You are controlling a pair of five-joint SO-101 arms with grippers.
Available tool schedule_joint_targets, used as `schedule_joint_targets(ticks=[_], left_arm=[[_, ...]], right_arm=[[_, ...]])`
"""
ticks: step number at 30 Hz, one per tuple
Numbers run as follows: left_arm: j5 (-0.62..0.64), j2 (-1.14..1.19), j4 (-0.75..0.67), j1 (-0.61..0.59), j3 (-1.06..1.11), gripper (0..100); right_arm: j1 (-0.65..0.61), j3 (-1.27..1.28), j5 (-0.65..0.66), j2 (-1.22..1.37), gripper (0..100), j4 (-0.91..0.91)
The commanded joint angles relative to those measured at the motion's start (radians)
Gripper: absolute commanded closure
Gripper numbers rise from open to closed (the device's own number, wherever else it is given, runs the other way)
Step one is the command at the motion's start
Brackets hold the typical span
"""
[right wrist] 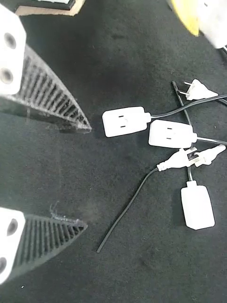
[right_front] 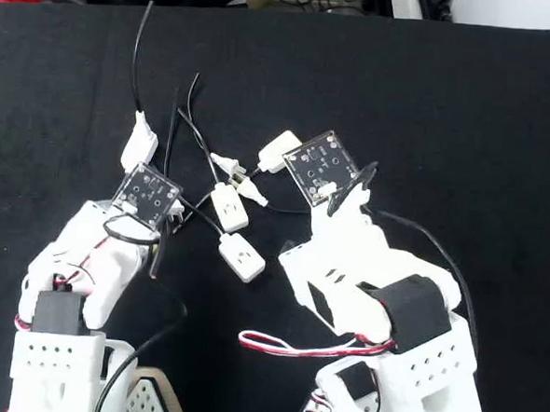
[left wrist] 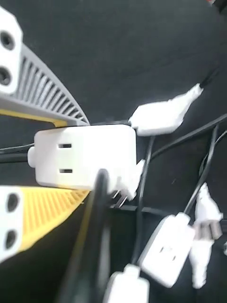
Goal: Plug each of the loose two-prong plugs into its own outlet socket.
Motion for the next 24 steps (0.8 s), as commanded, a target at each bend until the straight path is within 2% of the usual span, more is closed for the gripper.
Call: schedule_joint_targets(ticks=[1, 6, 11, 15, 20, 24], left_arm=[[0.005, 0.089, -0.172, -0.016, 0.022, 97], [0.081, 0.420, -0.347, -0.079, -0.062, 97], [0.140, 0.830, -0.365, -0.110, -0.277, 97], [0.172, 1.069, -0.365, -0.119, -0.397, 97], [0.212, 1.180, -0.365, -0.125, -0.481, 95], [0.307, 1.181, -0.359, -0.148, -0.506, 80]], right_arm=[[0.058, -0.056, 0.005, 0.021, 72.4, 0.005], [0.140, -0.085, 0.005, 0.171, 72.4, 0.005], [0.149, -0.113, 0.006, 0.274, 72.6, 0.002], [0.150, -0.110, 0.031, 0.318, 72.6, -0.003], [0.153, -0.071, 0.112, 0.354, 72.6, -0.005], [0.181, -0.050, 0.143, 0.357, 72.4, -0.005]])
